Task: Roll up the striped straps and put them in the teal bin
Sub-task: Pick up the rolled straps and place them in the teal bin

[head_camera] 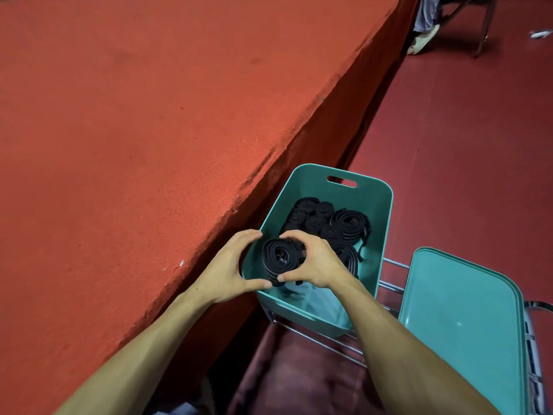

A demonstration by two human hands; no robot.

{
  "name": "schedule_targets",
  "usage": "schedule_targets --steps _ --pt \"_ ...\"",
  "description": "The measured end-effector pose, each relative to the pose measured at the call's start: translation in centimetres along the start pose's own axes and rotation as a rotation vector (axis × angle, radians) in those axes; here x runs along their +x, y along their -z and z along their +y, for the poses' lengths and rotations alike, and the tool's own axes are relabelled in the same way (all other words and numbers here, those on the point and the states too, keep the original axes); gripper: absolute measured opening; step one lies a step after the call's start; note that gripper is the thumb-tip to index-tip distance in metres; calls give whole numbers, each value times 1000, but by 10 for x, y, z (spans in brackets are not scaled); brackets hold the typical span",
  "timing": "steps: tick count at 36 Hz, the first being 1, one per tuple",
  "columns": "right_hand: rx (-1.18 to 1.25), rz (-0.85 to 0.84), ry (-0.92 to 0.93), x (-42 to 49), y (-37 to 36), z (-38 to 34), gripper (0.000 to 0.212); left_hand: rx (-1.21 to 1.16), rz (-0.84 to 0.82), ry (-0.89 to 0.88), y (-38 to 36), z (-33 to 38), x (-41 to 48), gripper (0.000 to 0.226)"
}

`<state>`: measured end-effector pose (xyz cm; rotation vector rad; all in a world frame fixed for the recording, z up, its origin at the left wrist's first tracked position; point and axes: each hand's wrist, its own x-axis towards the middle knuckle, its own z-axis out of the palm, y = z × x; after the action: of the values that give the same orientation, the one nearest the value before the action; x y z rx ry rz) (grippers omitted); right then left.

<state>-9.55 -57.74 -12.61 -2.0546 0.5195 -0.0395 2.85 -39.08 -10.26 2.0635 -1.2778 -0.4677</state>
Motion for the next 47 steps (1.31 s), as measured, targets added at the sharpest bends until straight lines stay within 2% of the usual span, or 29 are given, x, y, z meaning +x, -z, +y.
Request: schedule_targets --steps 8,15,26,38,47 --pt "-63 -13 -130 13 -18 9 83 -24 -17 1 -2 -4 -4 112" --pt "-88 -46 -162 21 -29 21 85 -32 12 0 -1 -10 -5 110" --pt "-127 40 -150 30 -41 35 82 -99 54 -24 -4 -14 -4 103" --pt "-276 11 -85 27 -49 39 86 -141 52 -14 -5 -12 -8 101" --pt "-273 63 -128 28 -51 39 75 -152 41 -8 -3 -10 -9 99"
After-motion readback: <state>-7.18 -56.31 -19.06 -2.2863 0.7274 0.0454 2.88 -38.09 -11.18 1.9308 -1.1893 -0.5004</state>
